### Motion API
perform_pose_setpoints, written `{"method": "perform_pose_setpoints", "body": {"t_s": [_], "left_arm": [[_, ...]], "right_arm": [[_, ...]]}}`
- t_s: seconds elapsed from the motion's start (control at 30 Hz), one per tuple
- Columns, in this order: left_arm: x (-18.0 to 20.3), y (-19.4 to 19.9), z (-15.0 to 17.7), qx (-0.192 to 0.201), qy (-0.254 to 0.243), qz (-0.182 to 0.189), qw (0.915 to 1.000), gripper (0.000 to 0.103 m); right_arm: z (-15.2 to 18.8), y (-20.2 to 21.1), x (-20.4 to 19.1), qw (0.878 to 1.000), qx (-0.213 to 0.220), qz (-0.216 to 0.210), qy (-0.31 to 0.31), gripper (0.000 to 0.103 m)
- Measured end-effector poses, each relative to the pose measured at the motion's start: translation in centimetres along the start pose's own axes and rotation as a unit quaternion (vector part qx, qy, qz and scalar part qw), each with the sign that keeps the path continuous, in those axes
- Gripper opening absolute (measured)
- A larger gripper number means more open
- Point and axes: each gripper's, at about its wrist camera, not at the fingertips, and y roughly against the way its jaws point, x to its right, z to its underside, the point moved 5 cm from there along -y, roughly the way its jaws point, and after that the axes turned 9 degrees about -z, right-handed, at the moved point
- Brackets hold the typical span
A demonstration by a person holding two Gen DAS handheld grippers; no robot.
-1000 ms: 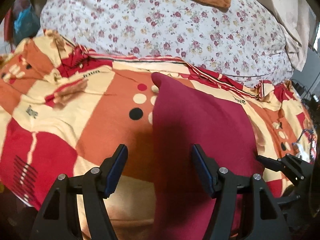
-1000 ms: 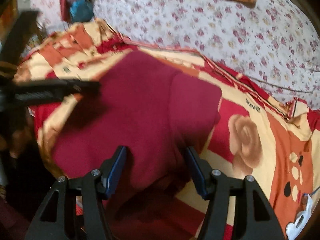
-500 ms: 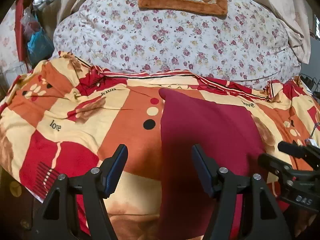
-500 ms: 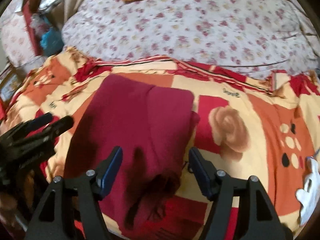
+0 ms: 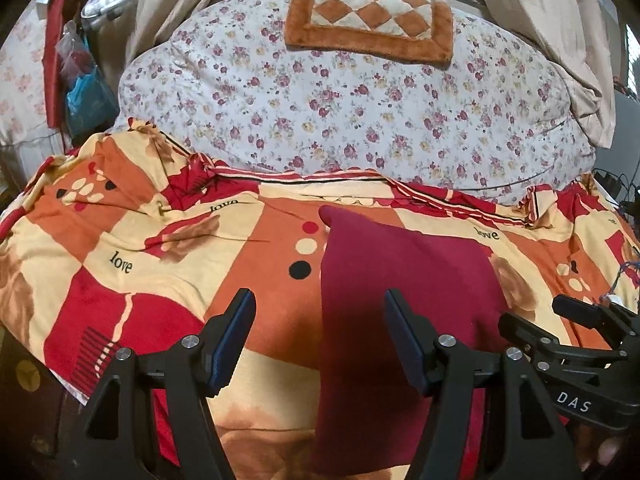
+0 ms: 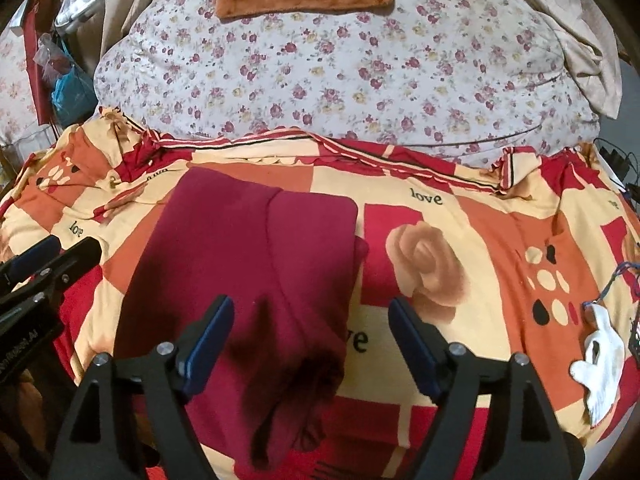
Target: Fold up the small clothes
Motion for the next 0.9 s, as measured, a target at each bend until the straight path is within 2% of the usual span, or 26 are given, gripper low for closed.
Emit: {"method": "perform_pose_setpoints", "body": {"t_s": [0.2,0.5,0.9], "left_arm": [[0.5,0.1,0.2,-0.002,-0.004,-0.004,1.0000,0.046],[0.9,-0.5,0.9,-0.027,0.010,0.033,0.9990,0.046],[-0.5,-0.9,1.1,-0.029,0.020,0.011,0.9993,0.046]], "right_arm": [[-0.1,0.8,0.4,1.000,0.007,0.005,-0.003,0.085],[-0.2,1.2,0.5,1.000,0.008,0.008,-0.007,0.086],[0.0,0.3,0.2,1.000,-0.002,0.007,-0.006,0.086]]}}
